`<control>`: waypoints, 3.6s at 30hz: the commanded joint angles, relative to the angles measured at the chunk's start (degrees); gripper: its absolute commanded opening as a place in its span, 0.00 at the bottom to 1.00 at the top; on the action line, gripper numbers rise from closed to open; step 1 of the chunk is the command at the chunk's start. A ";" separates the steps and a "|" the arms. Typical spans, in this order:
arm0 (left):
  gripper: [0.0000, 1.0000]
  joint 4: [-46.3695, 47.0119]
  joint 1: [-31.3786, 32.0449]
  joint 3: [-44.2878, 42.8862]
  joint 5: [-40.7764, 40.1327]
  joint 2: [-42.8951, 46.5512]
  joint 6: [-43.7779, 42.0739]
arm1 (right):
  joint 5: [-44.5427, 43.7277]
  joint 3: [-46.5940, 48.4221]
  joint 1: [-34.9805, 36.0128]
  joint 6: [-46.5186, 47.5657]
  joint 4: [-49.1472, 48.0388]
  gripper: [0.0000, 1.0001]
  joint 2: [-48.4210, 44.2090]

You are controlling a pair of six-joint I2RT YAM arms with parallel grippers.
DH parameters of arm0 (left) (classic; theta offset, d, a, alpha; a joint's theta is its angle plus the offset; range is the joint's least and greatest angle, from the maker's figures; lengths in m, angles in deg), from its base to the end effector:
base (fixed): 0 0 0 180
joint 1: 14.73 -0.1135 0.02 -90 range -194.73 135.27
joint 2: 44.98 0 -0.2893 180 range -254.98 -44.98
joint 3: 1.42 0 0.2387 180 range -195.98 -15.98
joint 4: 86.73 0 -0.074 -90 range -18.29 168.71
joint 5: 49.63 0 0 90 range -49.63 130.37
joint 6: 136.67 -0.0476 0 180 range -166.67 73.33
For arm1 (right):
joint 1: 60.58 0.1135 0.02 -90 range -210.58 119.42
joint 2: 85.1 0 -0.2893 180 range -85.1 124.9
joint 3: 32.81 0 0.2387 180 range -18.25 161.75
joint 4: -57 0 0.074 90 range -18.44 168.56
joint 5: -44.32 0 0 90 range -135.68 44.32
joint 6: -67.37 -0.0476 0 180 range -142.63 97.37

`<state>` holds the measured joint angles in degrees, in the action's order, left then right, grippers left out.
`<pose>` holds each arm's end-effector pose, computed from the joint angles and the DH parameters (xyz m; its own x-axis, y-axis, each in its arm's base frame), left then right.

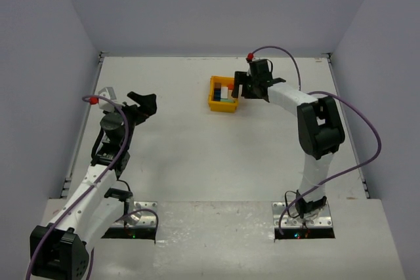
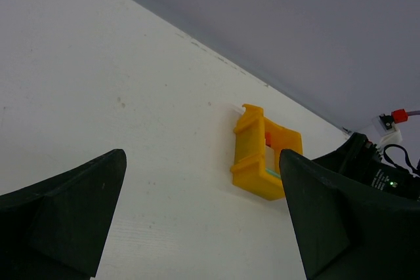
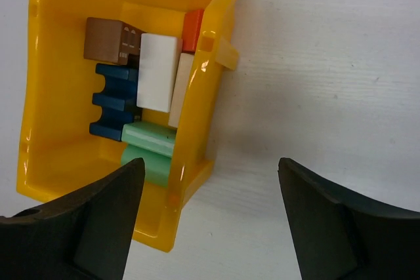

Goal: Build the wood block tower

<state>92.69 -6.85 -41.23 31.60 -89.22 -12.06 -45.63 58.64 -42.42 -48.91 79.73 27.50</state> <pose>0.1707 -0.0163 0.2863 -0.0627 -0.5580 -0.8275 -0.0614 0.8297 -0.5549 0.4194 0.1376 0.2102 -0.7288 0.2269 -0.6460 0.0116 0.9475 0.3197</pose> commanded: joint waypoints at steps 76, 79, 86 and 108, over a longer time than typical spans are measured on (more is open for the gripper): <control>1.00 -1.77 -0.32 -1.57 -3.25 -0.05 1.69 | -86.90 9.95 34.58 8.97 78.22 0.00 10.28; 1.00 -2.28 -0.32 -1.81 -3.28 0.29 1.69 | -86.72 13.01 35.02 8.88 78.15 0.00 11.89; 1.00 -2.72 -0.32 -1.55 -3.70 1.61 1.69 | -89.89 13.28 35.11 12.71 78.22 0.00 11.88; 1.00 -3.07 -0.26 -2.91 -3.53 -1.27 1.16 | -77.84 -7.57 36.01 58.47 43.11 0.00 7.66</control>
<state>88.06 -6.85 -41.91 27.90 -90.46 -10.40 -125.52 47.58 -6.89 4.78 127.35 35.52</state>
